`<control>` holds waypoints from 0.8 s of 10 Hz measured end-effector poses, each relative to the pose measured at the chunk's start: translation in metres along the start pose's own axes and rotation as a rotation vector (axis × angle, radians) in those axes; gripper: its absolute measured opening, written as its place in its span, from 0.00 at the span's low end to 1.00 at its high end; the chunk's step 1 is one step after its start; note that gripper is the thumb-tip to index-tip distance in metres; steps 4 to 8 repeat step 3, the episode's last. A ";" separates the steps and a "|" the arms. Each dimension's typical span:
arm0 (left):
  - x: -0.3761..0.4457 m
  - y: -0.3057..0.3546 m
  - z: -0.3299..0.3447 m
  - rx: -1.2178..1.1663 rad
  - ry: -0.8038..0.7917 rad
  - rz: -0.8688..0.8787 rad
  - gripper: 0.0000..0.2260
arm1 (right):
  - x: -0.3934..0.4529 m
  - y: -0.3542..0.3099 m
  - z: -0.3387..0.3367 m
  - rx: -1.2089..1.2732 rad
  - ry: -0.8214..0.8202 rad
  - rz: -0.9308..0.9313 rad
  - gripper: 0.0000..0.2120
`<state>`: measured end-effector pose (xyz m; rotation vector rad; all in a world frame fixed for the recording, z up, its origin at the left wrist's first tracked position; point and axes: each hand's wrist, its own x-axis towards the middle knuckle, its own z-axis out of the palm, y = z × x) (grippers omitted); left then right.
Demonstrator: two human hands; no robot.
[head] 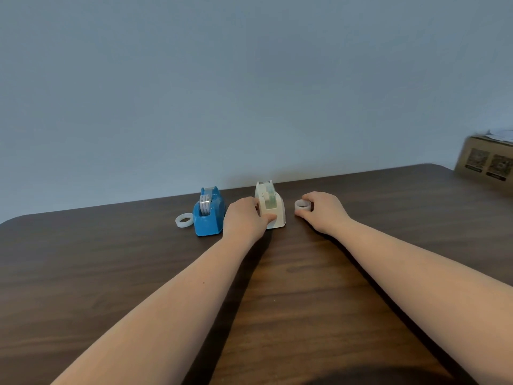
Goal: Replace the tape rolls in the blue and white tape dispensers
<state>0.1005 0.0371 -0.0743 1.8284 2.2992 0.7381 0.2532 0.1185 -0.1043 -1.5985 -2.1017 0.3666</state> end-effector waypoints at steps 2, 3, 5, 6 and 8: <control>-0.002 -0.003 0.004 -0.001 -0.007 -0.025 0.23 | -0.003 0.000 -0.002 0.021 -0.012 -0.004 0.28; -0.008 -0.010 0.005 0.010 -0.019 -0.045 0.22 | -0.006 -0.002 -0.004 0.026 0.000 -0.008 0.26; -0.008 -0.010 0.005 0.010 -0.019 -0.045 0.22 | -0.006 -0.002 -0.004 0.026 0.000 -0.008 0.26; -0.008 -0.010 0.005 0.010 -0.019 -0.045 0.22 | -0.006 -0.002 -0.004 0.026 0.000 -0.008 0.26; -0.008 -0.010 0.005 0.010 -0.019 -0.045 0.22 | -0.006 -0.002 -0.004 0.026 0.000 -0.008 0.26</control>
